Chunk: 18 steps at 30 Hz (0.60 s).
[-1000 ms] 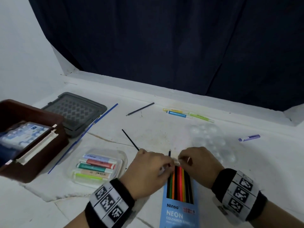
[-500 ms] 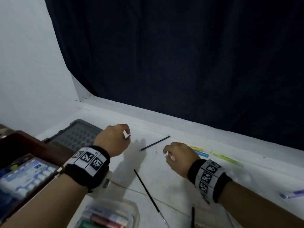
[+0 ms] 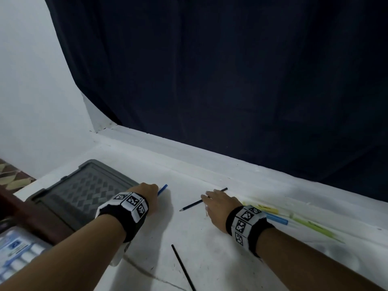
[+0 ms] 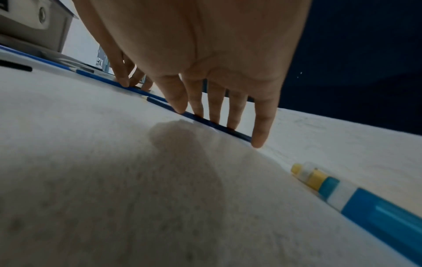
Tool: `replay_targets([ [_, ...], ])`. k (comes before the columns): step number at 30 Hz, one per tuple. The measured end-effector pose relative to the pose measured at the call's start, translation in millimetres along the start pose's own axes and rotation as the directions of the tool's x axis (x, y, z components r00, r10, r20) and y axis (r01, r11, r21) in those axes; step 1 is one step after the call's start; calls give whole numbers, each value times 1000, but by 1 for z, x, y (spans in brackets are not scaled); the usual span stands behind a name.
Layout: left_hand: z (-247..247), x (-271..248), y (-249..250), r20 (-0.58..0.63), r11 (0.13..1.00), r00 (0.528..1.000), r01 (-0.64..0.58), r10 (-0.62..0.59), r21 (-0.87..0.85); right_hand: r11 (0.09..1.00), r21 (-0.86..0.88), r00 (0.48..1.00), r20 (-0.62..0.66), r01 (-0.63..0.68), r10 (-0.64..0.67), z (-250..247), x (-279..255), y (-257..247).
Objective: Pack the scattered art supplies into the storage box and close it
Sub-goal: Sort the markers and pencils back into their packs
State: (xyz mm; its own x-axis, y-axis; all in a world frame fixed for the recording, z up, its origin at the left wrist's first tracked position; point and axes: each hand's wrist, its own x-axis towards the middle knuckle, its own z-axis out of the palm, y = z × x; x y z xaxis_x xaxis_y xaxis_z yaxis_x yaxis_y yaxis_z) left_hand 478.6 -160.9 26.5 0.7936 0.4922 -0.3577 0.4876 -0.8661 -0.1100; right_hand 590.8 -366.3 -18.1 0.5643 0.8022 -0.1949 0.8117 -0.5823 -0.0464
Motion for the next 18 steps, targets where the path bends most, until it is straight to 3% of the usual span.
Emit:
replay_targets([
  [5,3,1,3,9,1000,1000,-23,23,12,968,-241,998,-2,-69,71,-12,-12,-3],
  [8,0,-6,10,2,999,1000,-30,30,-12,957,-284,997,16,-66,74,-18,-30,-8],
  [13,-20,-31,16,-177,978,982,-102,69,-183,973,-196,988,-119,-118,95,-31,-67,-12],
  [18,-47,-86,27,-446,850,887,-325,120,-416,984,73,939,-297,-159,174,-56,-124,-9],
])
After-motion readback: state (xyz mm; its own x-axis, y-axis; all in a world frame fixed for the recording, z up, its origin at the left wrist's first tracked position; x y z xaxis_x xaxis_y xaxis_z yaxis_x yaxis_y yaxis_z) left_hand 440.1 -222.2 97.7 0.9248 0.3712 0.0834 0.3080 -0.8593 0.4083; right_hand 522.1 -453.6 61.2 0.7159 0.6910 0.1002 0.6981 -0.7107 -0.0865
